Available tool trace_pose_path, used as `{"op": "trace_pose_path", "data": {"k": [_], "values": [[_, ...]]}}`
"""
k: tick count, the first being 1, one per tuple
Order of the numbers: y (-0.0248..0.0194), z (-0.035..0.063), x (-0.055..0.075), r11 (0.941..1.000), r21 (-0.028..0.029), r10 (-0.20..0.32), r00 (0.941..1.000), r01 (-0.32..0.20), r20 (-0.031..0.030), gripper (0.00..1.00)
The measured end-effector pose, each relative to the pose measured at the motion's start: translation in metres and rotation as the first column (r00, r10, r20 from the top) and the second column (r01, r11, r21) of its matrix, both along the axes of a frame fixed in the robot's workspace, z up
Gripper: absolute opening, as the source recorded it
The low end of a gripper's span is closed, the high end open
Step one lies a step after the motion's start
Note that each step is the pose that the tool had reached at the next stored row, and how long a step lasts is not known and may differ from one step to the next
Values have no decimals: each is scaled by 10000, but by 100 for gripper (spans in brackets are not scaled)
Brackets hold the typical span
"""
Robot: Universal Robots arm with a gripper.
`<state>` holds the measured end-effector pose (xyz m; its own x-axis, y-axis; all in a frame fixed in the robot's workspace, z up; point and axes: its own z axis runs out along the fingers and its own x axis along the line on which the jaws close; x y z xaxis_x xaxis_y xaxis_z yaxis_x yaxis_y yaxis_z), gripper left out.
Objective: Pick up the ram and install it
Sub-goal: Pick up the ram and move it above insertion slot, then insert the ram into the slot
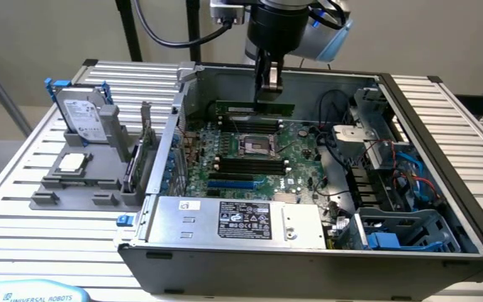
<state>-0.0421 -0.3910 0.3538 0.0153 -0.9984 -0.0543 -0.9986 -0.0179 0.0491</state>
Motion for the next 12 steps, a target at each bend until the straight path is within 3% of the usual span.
{"op": "trace_pose_path", "data": {"k": [12], "values": [[4,0,0,10000,-6,-8,10000,8,0,13]]}}
